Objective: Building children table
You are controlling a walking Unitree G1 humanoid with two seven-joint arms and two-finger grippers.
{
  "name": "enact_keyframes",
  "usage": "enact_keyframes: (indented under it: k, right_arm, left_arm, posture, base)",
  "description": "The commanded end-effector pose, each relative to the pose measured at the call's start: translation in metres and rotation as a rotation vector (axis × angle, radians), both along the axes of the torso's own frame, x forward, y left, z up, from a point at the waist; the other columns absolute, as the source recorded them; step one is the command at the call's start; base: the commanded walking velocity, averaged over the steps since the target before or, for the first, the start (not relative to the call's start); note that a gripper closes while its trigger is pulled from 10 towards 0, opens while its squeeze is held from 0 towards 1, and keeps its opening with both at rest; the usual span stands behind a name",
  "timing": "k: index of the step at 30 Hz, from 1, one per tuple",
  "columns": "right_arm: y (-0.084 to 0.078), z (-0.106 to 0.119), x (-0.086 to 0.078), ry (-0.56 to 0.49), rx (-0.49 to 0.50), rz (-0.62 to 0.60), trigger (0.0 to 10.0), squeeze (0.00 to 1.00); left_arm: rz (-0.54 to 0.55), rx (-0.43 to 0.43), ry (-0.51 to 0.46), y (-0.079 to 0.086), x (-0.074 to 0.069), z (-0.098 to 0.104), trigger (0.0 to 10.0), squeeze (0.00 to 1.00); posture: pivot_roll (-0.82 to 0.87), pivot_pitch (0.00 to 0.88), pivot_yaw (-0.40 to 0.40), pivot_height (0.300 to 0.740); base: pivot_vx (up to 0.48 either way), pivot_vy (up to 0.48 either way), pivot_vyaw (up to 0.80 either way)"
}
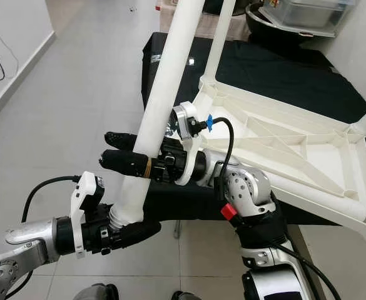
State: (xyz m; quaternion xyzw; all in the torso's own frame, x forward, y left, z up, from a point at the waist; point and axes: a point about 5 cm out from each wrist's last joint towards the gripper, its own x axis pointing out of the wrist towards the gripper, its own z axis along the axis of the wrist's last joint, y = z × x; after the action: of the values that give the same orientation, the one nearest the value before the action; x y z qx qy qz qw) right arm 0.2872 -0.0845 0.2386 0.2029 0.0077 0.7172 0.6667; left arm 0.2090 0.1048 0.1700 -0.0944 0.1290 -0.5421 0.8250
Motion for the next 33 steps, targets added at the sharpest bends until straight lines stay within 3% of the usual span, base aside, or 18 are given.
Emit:
enact_keyframes:
  k: [1, 11, 17, 18, 19, 27, 28, 33]
  right_arm:
    - [0.004, 0.002, -0.005, -0.006, -0.004, 0.047, 0.0, 0.0]
    - [0.004, 0.0, -0.008, -0.004, -0.013, 0.061, 0.0, 0.0]
    - [0.004, -0.002, -0.009, -0.003, -0.013, 0.065, 0.0, 0.0]
    - [0.004, -0.001, -0.009, -0.003, -0.012, 0.064, 0.0, 0.0]
    - [0.004, -0.001, -0.009, -0.004, -0.012, 0.062, 0.0, 0.0]
    - [-0.001, 0.001, -0.006, -0.012, -0.012, 0.042, 0.0, 0.0]
    - [-0.002, 0.002, -0.005, -0.013, -0.011, 0.036, 0.0, 0.0]
    - [-0.008, 0.003, 0.001, -0.024, -0.011, -0.021, 0.0, 0.0]
  left_arm:
    - [-0.031, -0.001, 0.018, -0.004, -0.006, -0.001, 10.0, 0.0]
    - [-0.032, 0.014, 0.038, -0.001, -0.008, -0.004, 10.0, 0.0]
    - [-0.03, 0.067, 0.079, 0.0, -0.008, -0.011, 10.0, 0.0]
    - [-0.025, 0.074, 0.075, 0.0, -0.008, -0.012, 10.0, 0.67]
    - [-0.029, 0.077, 0.074, 0.001, -0.009, -0.013, 10.0, 1.0]
    - [-0.01, 0.106, 0.074, 0.007, -0.01, -0.018, 10.0, 1.0]
    - [-0.009, 0.107, 0.082, 0.008, -0.011, -0.019, 10.0, 0.0]
    - [0.015, 0.131, 0.102, 0.015, -0.015, -0.024, 10.0, 0.0]
  posture:
    - [0.1, 0.145, -0.085, 0.74]
    - [0.09, 0.144, -0.084, 0.74]
    - [0.09, 0.143, -0.084, 0.74]
    - [0.09, 0.141, -0.084, 0.74]
    - [0.09, 0.135, -0.086, 0.74]
    - [0.09, 0.127, -0.088, 0.74]
    - [0.09, 0.127, -0.088, 0.74]
    - [0.09, 0.121, -0.089, 0.74]
  base:
    - [0.0, 0.0, 0.0]
    - [0.0, 0.0, 0.0]
    - [0.0, 0.0, 0.0]
    - [0.0, 0.0, 0.0]
    - [0.0, 0.0, 0.0]
    - [0.0, 0.0, 0.0]
    - [0.0, 0.0, 0.0]
    - [0.0, 0.0, 0.0]
